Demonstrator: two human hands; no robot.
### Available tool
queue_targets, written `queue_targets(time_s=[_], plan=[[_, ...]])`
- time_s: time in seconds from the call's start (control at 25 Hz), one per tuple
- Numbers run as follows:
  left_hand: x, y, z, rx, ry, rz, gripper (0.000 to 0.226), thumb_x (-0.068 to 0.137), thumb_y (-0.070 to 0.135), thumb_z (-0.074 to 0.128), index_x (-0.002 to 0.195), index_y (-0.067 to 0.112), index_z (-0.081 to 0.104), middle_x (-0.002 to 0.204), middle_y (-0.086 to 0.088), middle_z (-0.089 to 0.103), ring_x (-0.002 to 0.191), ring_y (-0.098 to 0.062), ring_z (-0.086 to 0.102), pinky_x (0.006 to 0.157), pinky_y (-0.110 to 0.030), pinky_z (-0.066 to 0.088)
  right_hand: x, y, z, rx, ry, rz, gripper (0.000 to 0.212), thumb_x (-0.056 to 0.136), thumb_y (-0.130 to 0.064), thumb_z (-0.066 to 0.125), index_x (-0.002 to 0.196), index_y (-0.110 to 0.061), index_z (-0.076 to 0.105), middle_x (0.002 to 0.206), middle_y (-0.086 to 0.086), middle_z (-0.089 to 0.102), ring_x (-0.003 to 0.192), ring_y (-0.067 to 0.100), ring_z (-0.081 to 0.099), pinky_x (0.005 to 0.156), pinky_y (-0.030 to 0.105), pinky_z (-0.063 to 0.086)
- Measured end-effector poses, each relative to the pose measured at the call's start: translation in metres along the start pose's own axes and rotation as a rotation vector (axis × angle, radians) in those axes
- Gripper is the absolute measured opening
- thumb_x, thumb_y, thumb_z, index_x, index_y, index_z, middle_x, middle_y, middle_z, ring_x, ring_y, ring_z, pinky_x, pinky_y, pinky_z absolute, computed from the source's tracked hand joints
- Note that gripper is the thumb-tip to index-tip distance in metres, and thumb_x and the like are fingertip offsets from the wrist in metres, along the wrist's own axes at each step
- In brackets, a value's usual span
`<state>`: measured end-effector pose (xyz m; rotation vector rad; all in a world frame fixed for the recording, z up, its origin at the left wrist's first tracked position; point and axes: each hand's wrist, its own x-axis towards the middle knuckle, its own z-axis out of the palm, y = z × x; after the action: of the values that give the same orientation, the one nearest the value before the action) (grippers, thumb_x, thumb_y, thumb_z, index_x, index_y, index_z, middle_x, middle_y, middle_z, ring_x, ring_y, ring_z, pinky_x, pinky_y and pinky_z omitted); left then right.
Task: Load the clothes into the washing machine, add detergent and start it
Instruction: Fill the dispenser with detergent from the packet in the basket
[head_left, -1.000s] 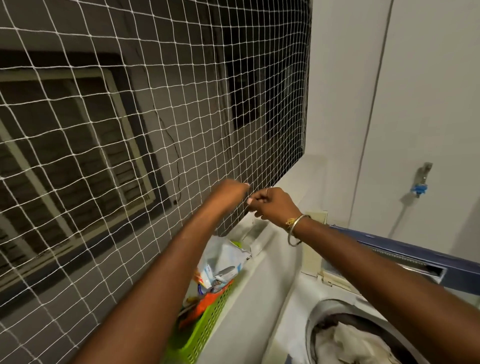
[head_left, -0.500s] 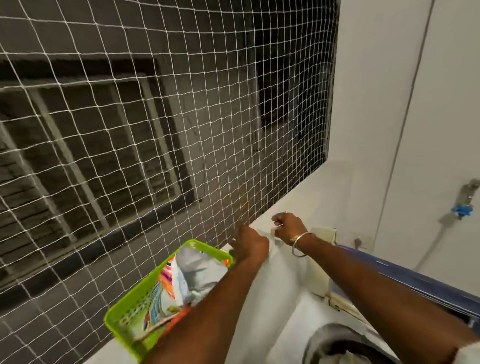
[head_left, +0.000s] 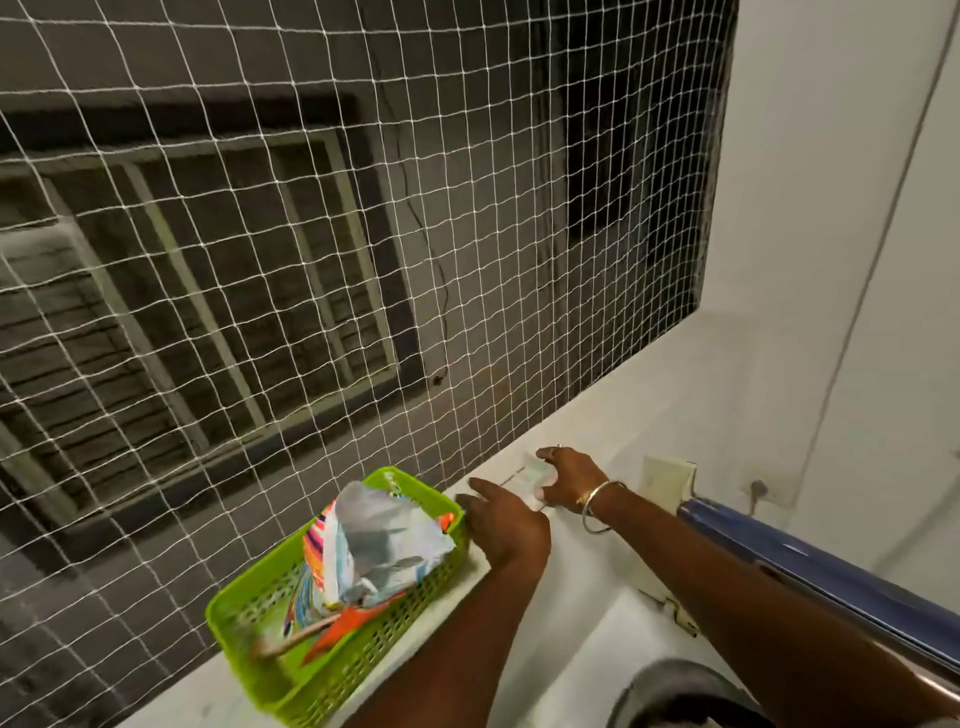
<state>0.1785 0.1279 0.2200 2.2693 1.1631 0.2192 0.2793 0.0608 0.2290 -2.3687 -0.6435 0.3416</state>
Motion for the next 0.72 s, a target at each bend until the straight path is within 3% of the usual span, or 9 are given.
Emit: queue_targets(time_s=[0.12, 0.24, 0.44, 0.72], plan=[[0.002, -0.009, 0.006, -0.098, 0.053, -0.002, 0.092, 0.091, 0.023, 0.062, 0.152, -0.006, 0.0, 0.154, -0.027, 0.025, 0.143, -0.037, 0.029, 0.115, -0.035, 0.027, 0.0, 0.005, 0.002, -0.011, 0.003, -0.021, 0.074, 0.081, -0.023, 0.078, 0.145, -0.011, 0.043, 0.148, 0.009, 0.046, 0.134, 0.026, 0.046, 0.11, 0.029, 0.034], [0.005, -0.015, 0.01, -0.147, 0.089, 0.017, 0.082, 0.094, 0.022, 0.06, 0.152, -0.007, 0.01, 0.148, -0.021, 0.038, 0.137, -0.034, 0.04, 0.107, -0.034, 0.037, -0.004, 0.008, 0.004, -0.009, 0.021, -0.033, 0.074, 0.082, -0.023, 0.077, 0.145, -0.01, 0.043, 0.149, 0.01, 0.046, 0.135, 0.026, 0.045, 0.111, 0.03, 0.034], [0.006, -0.016, 0.004, -0.212, 0.088, 0.04, 0.072, 0.094, 0.018, 0.059, 0.151, -0.004, 0.02, 0.147, -0.02, 0.041, 0.131, -0.037, 0.047, 0.104, -0.039, 0.041, -0.015, 0.002, 0.003, 0.02, 0.056, -0.019, 0.072, 0.081, -0.022, 0.078, 0.143, -0.009, 0.046, 0.145, 0.01, 0.05, 0.131, 0.027, 0.049, 0.108, 0.03, 0.038], [-0.007, -0.022, -0.011, -0.364, 0.021, 0.138, 0.067, 0.093, 0.02, 0.058, 0.15, 0.006, 0.027, 0.146, -0.016, 0.047, 0.126, -0.036, 0.053, 0.104, -0.042, 0.044, -0.051, -0.005, -0.012, 0.101, 0.132, 0.017, 0.067, 0.076, -0.026, 0.081, 0.135, -0.01, 0.053, 0.134, 0.009, 0.058, 0.119, 0.026, 0.056, 0.092, 0.024, 0.041]])
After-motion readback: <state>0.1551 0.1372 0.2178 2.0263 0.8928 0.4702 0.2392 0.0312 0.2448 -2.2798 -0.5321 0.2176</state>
